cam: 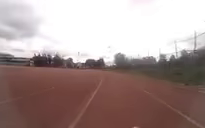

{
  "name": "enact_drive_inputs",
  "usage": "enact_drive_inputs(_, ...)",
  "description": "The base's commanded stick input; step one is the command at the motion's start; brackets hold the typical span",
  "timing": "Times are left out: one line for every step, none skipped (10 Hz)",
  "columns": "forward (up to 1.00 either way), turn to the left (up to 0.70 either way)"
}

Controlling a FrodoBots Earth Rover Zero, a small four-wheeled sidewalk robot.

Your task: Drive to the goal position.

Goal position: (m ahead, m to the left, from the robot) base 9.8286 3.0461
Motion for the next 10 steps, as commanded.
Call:
enact_drive_inputs(0.70, 0.00)
enact_drive_inputs(0.70, 0.00)
enact_drive_inputs(0.70, 0.00)
enact_drive_inputs(0.70, 0.00)
enact_drive_inputs(0.70, 0.00)
enact_drive_inputs(0.70, 0.00)
enact_drive_inputs(0.70, 0.00)
enact_drive_inputs(0.70, 0.00)
enact_drive_inputs(0.70, 0.00)
enact_drive_inputs(0.70, 0.00)
